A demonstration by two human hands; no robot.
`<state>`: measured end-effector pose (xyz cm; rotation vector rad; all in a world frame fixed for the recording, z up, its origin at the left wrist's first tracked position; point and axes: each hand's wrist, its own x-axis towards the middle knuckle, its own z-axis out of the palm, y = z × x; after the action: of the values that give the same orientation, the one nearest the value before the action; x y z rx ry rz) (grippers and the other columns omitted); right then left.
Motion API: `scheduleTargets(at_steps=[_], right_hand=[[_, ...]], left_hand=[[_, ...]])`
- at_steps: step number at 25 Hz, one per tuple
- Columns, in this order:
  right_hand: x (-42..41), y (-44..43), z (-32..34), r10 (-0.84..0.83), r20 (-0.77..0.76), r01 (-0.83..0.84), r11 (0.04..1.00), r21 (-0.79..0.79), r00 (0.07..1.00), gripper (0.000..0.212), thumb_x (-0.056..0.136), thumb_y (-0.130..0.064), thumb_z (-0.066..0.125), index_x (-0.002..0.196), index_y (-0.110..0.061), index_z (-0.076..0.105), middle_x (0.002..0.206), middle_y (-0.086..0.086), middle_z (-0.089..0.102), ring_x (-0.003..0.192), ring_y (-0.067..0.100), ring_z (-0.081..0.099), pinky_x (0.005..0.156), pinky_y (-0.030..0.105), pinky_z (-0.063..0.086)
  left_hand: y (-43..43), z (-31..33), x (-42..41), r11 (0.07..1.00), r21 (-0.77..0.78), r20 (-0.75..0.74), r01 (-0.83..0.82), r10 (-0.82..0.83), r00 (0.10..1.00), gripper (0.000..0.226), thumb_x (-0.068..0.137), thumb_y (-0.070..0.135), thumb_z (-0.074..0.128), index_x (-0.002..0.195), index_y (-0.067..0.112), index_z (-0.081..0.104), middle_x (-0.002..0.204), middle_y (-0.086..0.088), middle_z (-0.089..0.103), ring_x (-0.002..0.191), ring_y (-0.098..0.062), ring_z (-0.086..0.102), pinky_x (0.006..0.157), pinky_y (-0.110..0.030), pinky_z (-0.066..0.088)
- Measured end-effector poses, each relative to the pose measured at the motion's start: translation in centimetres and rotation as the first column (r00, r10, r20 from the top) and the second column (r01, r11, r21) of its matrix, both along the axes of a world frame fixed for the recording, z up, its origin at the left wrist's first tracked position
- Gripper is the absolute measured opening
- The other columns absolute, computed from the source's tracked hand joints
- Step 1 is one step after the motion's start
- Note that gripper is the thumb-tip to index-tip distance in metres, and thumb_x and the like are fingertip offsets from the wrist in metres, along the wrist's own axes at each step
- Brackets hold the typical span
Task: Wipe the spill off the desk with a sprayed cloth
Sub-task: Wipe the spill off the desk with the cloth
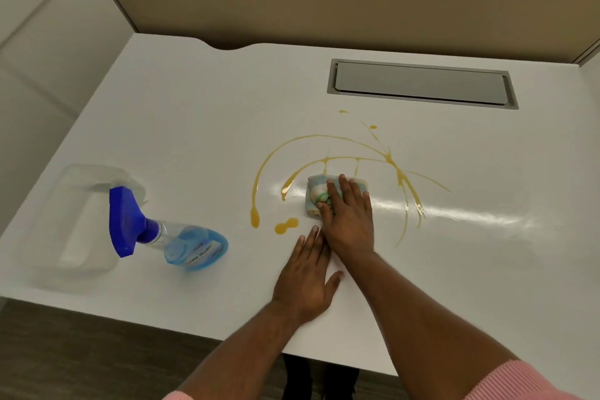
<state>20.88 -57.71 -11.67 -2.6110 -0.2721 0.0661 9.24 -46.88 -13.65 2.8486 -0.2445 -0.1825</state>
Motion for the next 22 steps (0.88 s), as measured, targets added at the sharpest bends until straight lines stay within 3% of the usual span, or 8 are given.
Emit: scheduleTargets(at_steps=[5,9,15,19,22], right_hand=[[0.6,-0.9,-0.3,-0.041,0.09,0.045,0.998,-0.034,0.995,0.05,0.1,-0.041,0.052,0.147,-0.022,0.052,0.156,0.003,0.047,0.149,0.023,0.033,0.126,0.047,0.019],[0.5,-5.0,-0.7,-0.234,0.123,0.241,0.969,-0.048,0.964,0.051,0.098,-0.036,0.058,0.146,-0.017,0.054,0.154,0.008,0.05,0.146,0.03,0.039,0.124,0.05,0.022],[-0.3,-11.0,-1.0,-0.416,0.122,0.427,0.899,-0.094,0.901,0.053,0.094,-0.047,0.054,0.139,-0.02,0.059,0.148,0.005,0.055,0.138,0.027,0.044,0.117,0.048,0.026],[-1.6,-8.8,0.4,-0.388,0.144,0.402,0.911,-0.09,0.91,0.046,0.084,-0.052,0.06,0.112,-0.017,0.07,0.117,0.004,0.064,0.11,0.029,0.058,0.097,0.044,0.035],[-4.5,-7.1,1.0,-0.307,0.169,0.324,0.943,-0.083,0.937,0.04,0.079,-0.056,0.067,0.093,-0.018,0.069,0.093,0.0,0.059,0.089,0.023,0.058,0.084,0.04,0.036]], left_hand=[[0.0,0.1,0.2,1.0,0.012,-0.025,0.006,-0.006,1.0,0.075,0.104,0.062,0.015,0.162,0.015,0.006,0.171,-0.003,0.002,0.157,-0.014,-0.009,0.126,-0.037,0.001],[0.1,0.0,0.0,0.999,0.041,-0.013,0.025,-0.024,1.0,0.075,0.105,0.057,0.021,0.163,0.012,0.006,0.171,-0.005,0.0,0.158,-0.017,-0.007,0.126,-0.039,0.002],[0.0,0.1,0.0,0.999,0.038,-0.043,0.027,-0.026,0.999,0.076,0.104,0.056,0.02,0.162,0.012,0.0,0.171,-0.003,-0.008,0.156,-0.016,-0.014,0.126,-0.038,-0.003],[-0.2,0.2,-0.1,0.998,0.06,-0.028,0.019,-0.018,0.999,0.076,0.104,0.056,0.022,0.162,0.011,0.005,0.171,-0.005,-0.002,0.157,-0.017,-0.01,0.127,-0.039,0.0],[-0.1,0.0,-0.1,0.998,0.051,-0.007,0.021,-0.021,1.0,0.075,0.104,0.055,0.024,0.162,0.01,0.01,0.171,-0.005,0.002,0.158,-0.018,-0.005,0.127,-0.038,0.002]])
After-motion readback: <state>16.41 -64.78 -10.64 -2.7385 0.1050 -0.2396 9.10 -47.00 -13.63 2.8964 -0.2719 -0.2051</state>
